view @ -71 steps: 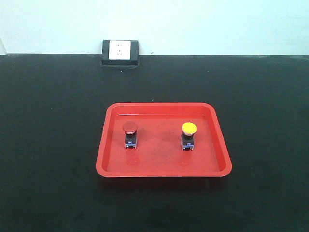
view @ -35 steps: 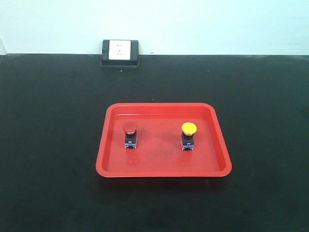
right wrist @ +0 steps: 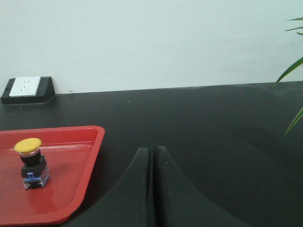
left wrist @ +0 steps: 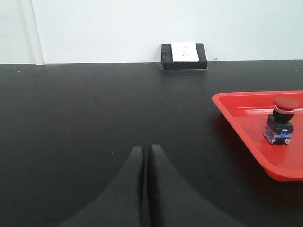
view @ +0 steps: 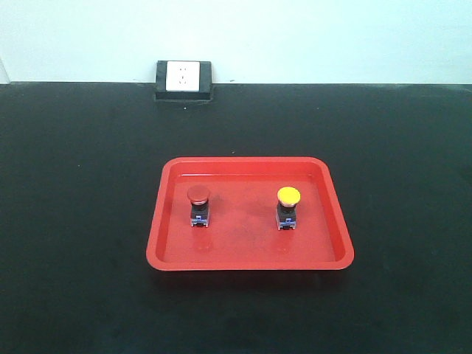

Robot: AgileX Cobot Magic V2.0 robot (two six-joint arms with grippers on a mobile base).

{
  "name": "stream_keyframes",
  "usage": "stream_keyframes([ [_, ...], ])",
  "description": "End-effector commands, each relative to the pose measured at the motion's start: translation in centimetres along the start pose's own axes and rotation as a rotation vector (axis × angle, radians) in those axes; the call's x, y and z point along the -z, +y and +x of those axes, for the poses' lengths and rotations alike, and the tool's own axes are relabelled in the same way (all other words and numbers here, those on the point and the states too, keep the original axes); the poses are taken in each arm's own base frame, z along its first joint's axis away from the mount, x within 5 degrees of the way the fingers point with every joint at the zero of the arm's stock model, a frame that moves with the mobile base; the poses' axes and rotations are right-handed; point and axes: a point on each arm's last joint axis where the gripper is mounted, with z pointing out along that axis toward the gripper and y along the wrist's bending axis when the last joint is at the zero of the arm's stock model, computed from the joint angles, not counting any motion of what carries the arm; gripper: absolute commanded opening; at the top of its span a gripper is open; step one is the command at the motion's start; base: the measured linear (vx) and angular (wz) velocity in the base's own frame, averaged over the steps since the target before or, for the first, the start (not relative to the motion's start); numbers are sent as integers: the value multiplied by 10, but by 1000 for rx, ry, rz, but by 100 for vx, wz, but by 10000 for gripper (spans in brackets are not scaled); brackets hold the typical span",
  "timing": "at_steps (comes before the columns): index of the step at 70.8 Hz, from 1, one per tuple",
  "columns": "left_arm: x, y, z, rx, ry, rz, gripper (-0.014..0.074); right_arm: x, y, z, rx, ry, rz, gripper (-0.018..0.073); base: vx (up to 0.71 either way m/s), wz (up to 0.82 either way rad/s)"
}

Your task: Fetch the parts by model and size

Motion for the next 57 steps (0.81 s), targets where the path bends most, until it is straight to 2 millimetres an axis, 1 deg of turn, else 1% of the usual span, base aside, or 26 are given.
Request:
stream_keyframes([
  [1,1,0,-6,7,-88,2,-4,1,1,-5,10,-83,-10,-10,0,0],
  [57,1,0,-6,7,-88,2,-4,1,1,-5,10,-84,-11,-10,0,0],
])
